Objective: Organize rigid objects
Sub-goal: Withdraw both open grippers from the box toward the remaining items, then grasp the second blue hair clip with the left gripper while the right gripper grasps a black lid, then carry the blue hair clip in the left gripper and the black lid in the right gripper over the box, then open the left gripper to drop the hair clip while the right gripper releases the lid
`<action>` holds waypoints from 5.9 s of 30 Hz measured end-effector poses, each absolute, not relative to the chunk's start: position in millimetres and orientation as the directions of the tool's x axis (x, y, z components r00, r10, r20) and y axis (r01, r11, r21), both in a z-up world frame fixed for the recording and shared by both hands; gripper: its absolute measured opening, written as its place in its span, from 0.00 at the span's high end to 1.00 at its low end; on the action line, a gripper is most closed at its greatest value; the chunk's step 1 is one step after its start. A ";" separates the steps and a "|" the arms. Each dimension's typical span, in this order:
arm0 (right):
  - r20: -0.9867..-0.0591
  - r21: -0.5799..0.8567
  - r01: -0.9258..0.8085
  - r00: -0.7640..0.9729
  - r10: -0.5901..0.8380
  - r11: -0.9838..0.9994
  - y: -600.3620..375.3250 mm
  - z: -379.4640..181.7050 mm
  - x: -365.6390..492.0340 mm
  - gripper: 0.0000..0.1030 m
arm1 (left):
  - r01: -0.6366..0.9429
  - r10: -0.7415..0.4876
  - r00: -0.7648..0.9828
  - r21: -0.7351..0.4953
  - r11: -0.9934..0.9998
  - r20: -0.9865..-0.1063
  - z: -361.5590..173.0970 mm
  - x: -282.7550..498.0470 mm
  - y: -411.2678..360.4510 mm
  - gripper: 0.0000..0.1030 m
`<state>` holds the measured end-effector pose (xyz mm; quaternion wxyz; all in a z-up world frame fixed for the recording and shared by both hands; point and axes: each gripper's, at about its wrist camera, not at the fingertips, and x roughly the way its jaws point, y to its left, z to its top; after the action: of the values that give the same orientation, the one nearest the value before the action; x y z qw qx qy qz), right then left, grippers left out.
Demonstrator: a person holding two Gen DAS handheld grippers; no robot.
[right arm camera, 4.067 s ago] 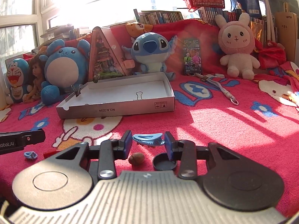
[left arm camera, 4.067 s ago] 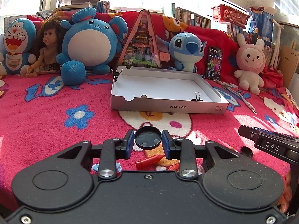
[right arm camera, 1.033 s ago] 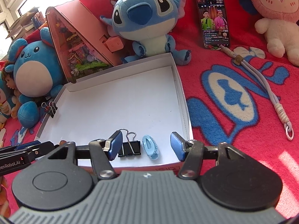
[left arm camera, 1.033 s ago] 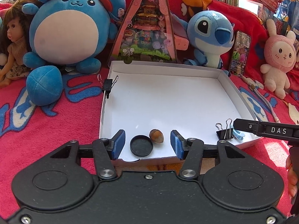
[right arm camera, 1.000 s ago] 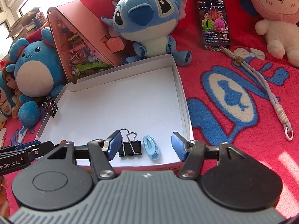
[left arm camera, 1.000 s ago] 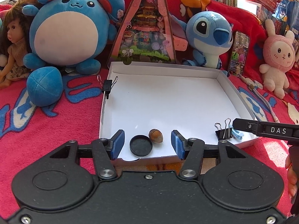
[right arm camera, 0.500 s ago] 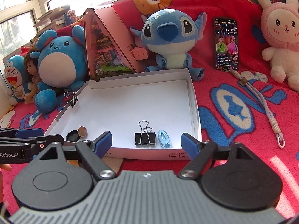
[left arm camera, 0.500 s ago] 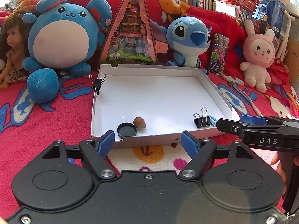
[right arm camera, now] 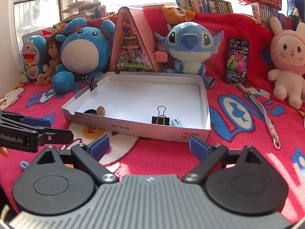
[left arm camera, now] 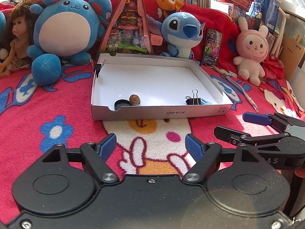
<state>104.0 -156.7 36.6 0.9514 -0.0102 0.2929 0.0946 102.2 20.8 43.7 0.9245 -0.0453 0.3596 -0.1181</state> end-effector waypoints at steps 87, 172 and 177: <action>-0.454 -0.109 0.009 0.889 -0.057 0.994 -155.4 -9.7 8.9 0.64 | -0.049 0.017 0.844 -0.044 0.998 -0.536 8.3 12.1 43.3 0.65; -0.767 0.143 0.013 0.633 0.103 0.990 -179.3 17.9 261.5 0.64 | 0.038 -0.119 0.618 -0.122 0.992 -0.777 19.7 269.7 21.8 0.65; -0.765 0.146 0.013 0.635 0.105 0.989 -179.5 18.7 261.8 0.63 | 0.037 -0.120 0.623 -0.123 0.992 -0.773 19.7 268.7 22.1 0.65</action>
<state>261.8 -179.5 18.7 0.9016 0.0691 0.4263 0.0255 268.7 22.1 19.7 0.8996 -0.0477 0.4320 -0.0436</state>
